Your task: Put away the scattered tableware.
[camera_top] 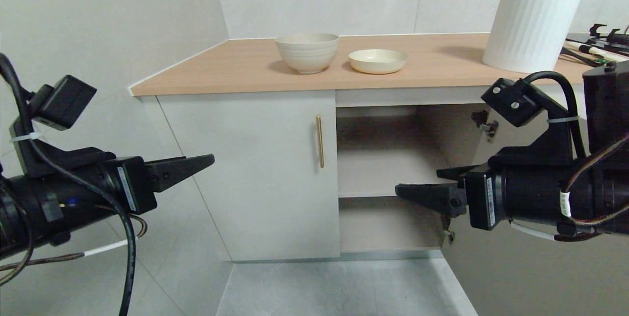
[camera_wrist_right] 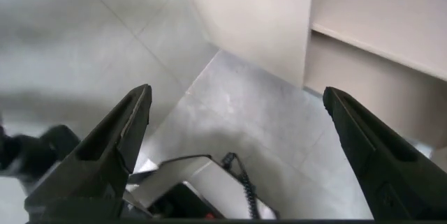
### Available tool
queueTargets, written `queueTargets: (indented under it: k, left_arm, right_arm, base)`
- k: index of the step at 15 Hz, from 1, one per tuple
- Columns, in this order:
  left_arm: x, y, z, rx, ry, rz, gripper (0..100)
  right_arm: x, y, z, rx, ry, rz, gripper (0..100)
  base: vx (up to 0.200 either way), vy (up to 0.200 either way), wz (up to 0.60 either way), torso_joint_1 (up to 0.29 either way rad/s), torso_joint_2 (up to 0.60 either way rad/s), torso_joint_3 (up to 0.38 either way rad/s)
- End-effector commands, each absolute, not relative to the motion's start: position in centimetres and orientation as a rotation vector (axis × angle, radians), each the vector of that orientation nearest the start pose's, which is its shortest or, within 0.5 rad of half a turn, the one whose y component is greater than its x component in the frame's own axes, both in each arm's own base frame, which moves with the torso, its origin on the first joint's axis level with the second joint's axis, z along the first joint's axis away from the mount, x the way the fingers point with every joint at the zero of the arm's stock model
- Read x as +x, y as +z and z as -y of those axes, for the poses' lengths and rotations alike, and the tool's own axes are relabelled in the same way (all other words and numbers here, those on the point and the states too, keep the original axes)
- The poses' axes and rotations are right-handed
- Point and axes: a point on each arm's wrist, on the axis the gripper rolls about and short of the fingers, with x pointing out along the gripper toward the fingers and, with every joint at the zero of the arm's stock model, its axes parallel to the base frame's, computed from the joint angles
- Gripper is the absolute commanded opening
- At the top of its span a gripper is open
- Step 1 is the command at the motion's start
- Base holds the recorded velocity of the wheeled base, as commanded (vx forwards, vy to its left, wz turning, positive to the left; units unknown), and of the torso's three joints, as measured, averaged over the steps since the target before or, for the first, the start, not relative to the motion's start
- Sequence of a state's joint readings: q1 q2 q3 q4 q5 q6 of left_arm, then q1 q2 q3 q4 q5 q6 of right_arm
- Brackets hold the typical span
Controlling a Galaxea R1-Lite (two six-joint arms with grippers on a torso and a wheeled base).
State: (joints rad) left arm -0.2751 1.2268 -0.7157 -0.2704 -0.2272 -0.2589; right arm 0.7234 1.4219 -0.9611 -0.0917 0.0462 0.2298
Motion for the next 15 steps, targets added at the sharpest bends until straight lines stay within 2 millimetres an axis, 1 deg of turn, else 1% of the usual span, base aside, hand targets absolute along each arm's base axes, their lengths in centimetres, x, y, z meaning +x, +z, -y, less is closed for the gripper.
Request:
queueTargets:
  k: [1,5,9,12,15]
  left_arm:
    - [18.1,23.8,5.2,-0.251,-0.445,-0.304,100]
    - [17.7,24.5,4.3,-0.255,-0.410,-0.263,100]
    - [17.8,24.5,4.3,-0.253,-0.411,-0.256,100]
    - [17.7,24.7,4.3,-0.250,-0.411,-0.252,100]
    - [17.7,24.7,4.3,-0.250,-0.412,-0.249,100]
  right_arm:
    - [18.3,25.0,-15.8,0.109,0.681,-0.441,100]
    - [18.6,25.2,-15.2,0.112,0.621,-0.426,100]
    - [17.6,26.2,-14.3,0.113,0.618,-0.424,100]
    - [16.9,26.6,-13.7,0.118,0.631,-0.407,100]
    - [16.8,26.7,-13.7,0.120,0.631,-0.406,100]
  base:
    - [0.000,0.000,0.00,0.000,0.00,0.000]
    - [0.000,0.000,0.00,0.000,0.00,0.000]
    - [0.000,0.000,0.00,0.000,0.00,0.000]
    - [0.200,0.000,0.00,0.002,0.00,0.001]
    - [0.200,0.000,0.00,0.006,0.00,0.004]
